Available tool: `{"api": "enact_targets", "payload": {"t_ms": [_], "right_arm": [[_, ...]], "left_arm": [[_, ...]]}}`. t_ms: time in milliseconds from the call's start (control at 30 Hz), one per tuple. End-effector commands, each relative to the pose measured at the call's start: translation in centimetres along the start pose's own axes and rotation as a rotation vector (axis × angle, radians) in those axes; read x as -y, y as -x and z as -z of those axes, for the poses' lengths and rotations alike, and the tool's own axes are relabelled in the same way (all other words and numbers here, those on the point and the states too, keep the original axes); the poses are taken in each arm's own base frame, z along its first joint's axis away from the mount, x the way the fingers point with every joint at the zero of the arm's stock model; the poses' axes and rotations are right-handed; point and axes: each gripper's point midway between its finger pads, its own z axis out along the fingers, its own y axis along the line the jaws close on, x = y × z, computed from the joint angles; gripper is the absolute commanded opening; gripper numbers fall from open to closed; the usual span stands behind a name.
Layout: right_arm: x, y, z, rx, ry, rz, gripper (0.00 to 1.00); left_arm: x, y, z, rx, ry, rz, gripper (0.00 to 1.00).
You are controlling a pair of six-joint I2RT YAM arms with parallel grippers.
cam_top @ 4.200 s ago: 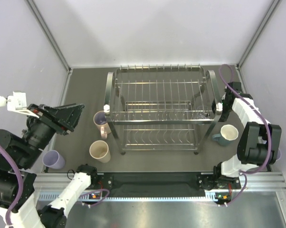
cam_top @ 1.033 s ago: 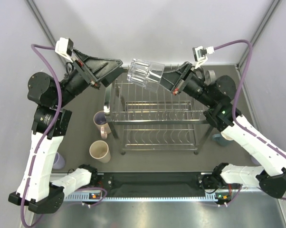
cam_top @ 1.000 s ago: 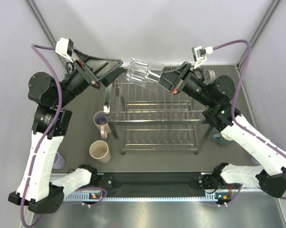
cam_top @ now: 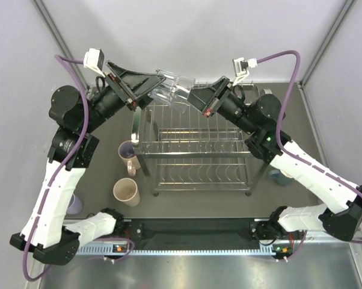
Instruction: Load the cups into the dish rack
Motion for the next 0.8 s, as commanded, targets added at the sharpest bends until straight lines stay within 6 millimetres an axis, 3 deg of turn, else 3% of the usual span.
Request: {"api": "enact_targets", "payload": {"t_ms": [0,33,67,133,167,200,233,267,300,500,767], "right_arm": [[-3.2,2.2,-0.2,0.075,0.076,0.045,0.07],[-2.5,2.0,-0.2,0.054,0.030,0.047,0.24],[-2.3,1.9,0.0,0.044,0.007,0.054,0.33],[-1.7,2.6,0.5,0.046,-0.070,0.092,0.50],[-0.1,1.8,1.2,0.005,-0.156,0.091,0.52],[0.2,1.8,1.7,0.002,-0.190,0.099,0.55],[0.8,2.5,2.2,0.022,-0.236,0.126,0.56],[1.2,2.3,3.5,0.001,-0.291,0.131,0.58],[1.4,2.5,4.1,0.004,-0.323,0.140,0.59],[3.5,3.8,9.0,0.001,-0.567,0.217,0.61],[4.2,4.3,14.4,0.037,-0.681,0.249,0.61]], "left_arm": [[1.6,0.5,-0.1,0.009,-0.042,-0.031,0.25],[1.3,0.6,-0.2,0.012,-0.024,-0.033,0.07],[1.8,0.8,-0.2,0.016,-0.020,-0.071,0.00],[0.7,0.7,-0.1,-0.004,0.057,-0.085,0.00],[1.3,1.3,-0.3,0.007,0.063,-0.145,0.00],[1.2,1.5,-0.3,0.008,0.083,-0.162,0.00],[0.9,1.6,-0.2,0.003,0.106,-0.176,0.00],[-0.6,1.7,-0.4,-0.004,0.170,-0.194,0.00],[0.2,2.0,-0.1,0.002,0.170,-0.220,0.00],[-2.0,2.3,-0.1,-0.050,0.306,-0.303,0.00],[-4.8,2.9,0.0,-0.081,0.422,-0.428,0.00]]}}
